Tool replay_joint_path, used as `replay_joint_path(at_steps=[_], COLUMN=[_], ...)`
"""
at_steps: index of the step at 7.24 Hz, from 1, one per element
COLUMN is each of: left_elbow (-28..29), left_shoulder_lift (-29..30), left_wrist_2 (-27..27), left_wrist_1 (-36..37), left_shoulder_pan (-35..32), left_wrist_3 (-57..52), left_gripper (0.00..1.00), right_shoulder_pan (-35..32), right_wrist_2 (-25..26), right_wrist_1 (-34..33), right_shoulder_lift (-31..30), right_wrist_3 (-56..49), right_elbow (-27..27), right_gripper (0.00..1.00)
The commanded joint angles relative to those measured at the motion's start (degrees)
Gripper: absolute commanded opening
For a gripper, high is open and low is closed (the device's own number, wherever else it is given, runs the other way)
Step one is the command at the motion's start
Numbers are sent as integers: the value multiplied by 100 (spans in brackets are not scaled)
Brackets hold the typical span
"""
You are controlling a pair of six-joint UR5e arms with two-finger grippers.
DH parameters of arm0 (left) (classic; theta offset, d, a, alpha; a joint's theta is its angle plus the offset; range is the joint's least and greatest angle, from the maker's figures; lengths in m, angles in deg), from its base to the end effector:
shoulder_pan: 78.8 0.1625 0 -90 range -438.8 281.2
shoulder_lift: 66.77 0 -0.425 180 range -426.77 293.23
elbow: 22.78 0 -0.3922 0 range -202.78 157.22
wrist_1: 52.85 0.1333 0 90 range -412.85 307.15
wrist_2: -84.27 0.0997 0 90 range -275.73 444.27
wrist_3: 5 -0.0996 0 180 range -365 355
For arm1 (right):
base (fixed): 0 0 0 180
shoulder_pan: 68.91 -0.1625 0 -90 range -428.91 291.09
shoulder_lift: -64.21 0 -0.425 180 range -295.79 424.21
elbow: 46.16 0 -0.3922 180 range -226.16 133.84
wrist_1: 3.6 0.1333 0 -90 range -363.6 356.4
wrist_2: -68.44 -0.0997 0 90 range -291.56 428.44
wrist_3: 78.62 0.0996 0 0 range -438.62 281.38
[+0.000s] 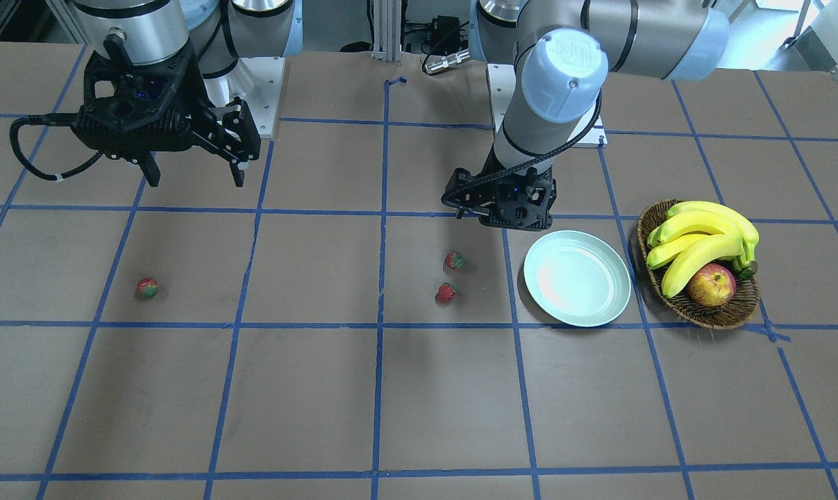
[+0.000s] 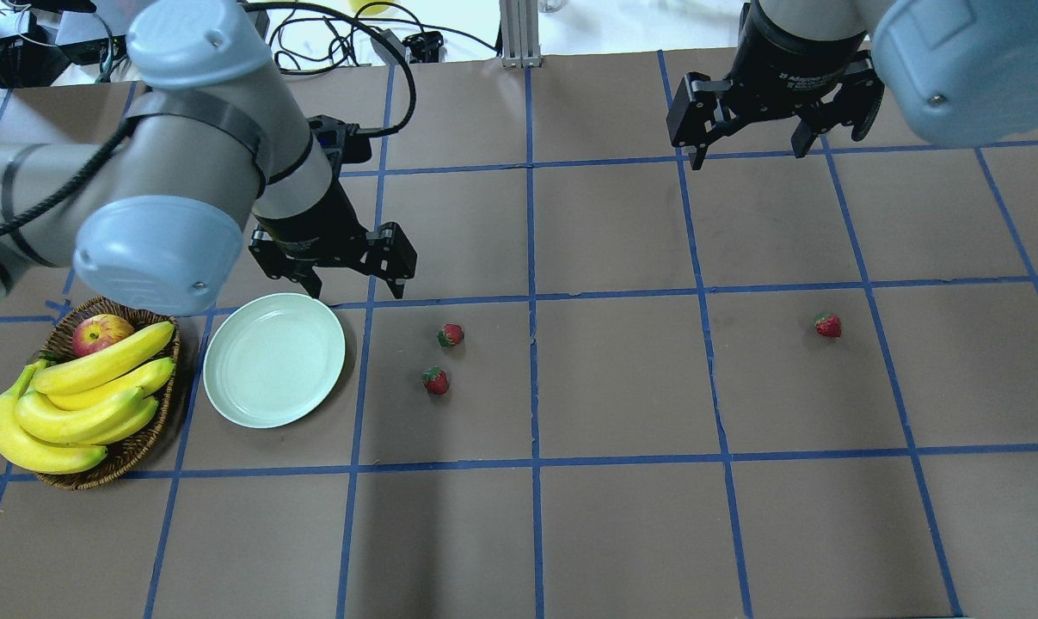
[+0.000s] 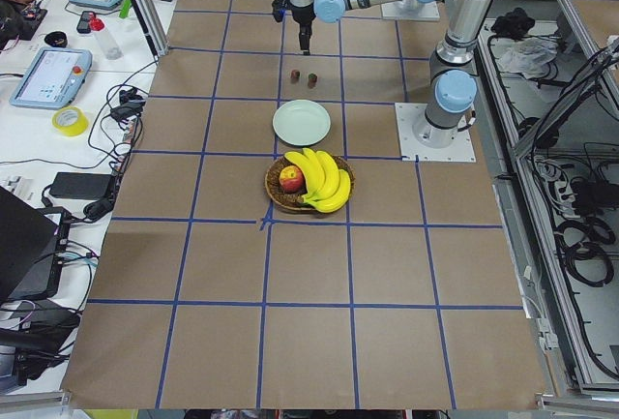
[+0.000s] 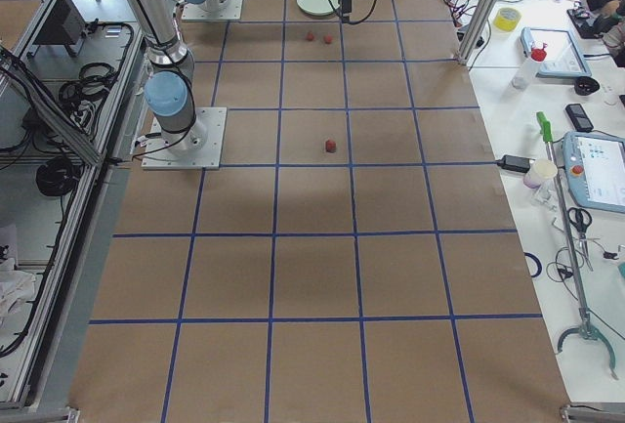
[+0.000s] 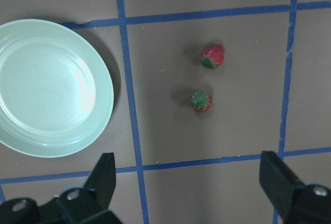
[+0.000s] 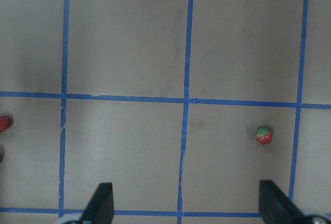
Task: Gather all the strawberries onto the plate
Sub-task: 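Lower the left gripper and grasp the strawberry nearest the plate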
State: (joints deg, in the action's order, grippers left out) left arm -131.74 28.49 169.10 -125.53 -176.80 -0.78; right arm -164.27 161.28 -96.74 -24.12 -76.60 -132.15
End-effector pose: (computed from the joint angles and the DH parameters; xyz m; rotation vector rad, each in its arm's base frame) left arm -0.2082 -0.4592 0.3144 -0.0925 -3.0570 -0.1980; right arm 0.1757 -0.4988 0.5138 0.0865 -3.0934 0.1527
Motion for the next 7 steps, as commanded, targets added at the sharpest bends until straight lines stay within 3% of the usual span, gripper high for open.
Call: replay_joint_path(at_steps=[1, 3, 7], left_elbow=[-608, -635, -618], left_shoulder_lift=[238, 483, 1090], left_wrist_2=[-229, -432, -423], left_wrist_1=[772, 799, 1563], left_shoulder_pan=[-27, -36, -36], left_wrist_3=[306, 352, 623], left_gripper=[100, 100, 100], right_shoulder_pan=[0, 0, -9], right_wrist_2=[-11, -29, -55], right_wrist_1=[-2, -2, -46], right_shoulder_lift=[0, 0, 0], right_wrist_3=[9, 9, -26], right_elbow=[4, -5, -49], right_gripper=[100, 100, 100])
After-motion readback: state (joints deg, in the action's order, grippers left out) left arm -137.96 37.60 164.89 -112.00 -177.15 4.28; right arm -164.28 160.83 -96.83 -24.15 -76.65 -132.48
